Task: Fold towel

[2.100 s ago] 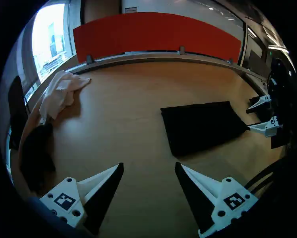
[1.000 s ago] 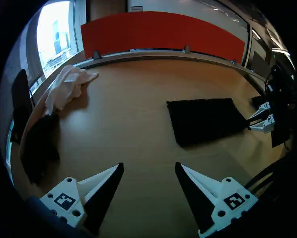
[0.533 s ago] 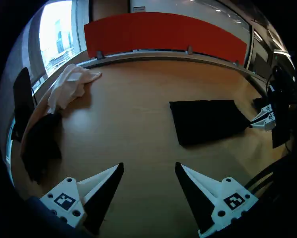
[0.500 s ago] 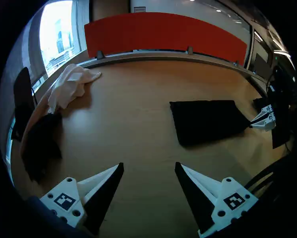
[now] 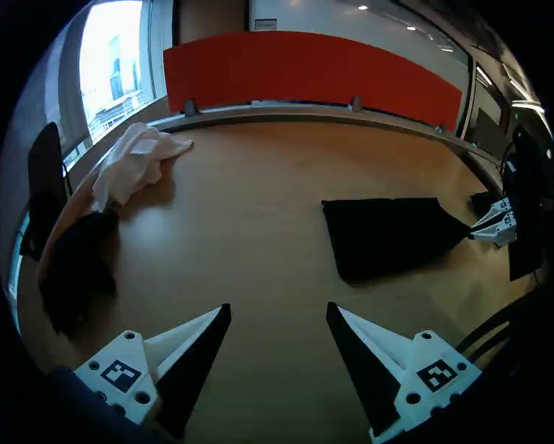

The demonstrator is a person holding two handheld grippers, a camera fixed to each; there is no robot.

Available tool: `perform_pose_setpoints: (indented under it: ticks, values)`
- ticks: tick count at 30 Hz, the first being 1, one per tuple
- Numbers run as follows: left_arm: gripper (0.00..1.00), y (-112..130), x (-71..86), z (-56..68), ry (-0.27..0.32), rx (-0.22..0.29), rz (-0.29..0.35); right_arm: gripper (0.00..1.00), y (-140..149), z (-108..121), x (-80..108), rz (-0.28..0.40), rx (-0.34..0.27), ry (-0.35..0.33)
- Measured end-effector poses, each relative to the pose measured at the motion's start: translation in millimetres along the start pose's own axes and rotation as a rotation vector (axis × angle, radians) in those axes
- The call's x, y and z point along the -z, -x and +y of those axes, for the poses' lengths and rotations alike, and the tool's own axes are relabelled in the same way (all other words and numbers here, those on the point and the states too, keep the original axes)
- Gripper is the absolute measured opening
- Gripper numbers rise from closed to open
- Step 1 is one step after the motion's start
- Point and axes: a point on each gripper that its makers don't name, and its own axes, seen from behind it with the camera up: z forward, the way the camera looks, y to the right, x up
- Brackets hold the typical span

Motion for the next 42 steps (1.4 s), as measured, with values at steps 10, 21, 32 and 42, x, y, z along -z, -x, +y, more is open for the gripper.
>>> perform_pose_setpoints:
  ticks: [10,21,32,42]
  values:
    - [0.96,-5.5,11.0,-4.2,-0.011,0.037,0.075,0.03,-7.4,3.9,8.7,0.013,0.004,0.012]
    - [0.96,-4.4,15.2,-4.0,-0.014,0.011,0.154,0.03,-23.2,3.5,13.4,0.030,0.029,0.013]
    - [0.96,17.0,9.4,-5.3,-0.011,0.014,0.152,0.03,-44.3,7.1,20.2,0.052,0.067,0.020]
    - [0.96,19.5,12.0,-5.1,-0.006,-0.001,0.153,0.03,-72.3,4.9,24.4,0.080,0.135,0.026]
